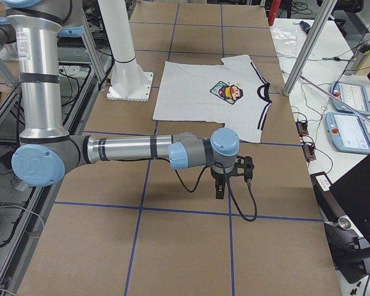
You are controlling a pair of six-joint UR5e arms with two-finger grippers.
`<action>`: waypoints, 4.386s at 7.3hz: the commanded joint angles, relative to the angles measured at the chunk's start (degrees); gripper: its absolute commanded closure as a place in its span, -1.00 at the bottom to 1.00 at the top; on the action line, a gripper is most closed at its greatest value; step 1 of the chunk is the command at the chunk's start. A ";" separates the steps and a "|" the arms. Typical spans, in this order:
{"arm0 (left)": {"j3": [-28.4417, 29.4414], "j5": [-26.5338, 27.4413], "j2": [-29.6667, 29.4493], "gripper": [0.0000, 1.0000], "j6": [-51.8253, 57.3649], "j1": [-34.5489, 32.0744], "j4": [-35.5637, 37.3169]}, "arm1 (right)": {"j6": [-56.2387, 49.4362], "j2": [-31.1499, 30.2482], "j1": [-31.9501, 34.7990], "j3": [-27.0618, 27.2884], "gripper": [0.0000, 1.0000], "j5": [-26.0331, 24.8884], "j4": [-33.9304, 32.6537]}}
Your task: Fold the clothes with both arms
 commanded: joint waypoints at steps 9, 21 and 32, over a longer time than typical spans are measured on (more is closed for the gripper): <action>-2.33 0.31 3.29 -1.00 -0.45 1.46 -3.27 | 1.05 3.44 -5.66 -1.48 -1.00 2.26 7.56; -4.00 -0.21 3.73 -1.00 -0.10 1.73 -3.63 | 46.81 34.21 -26.86 -36.90 -0.90 -22.88 38.74; -5.93 -0.30 3.73 -1.00 -0.45 1.73 -3.54 | 47.19 38.52 -28.97 -43.85 0.81 -22.88 39.09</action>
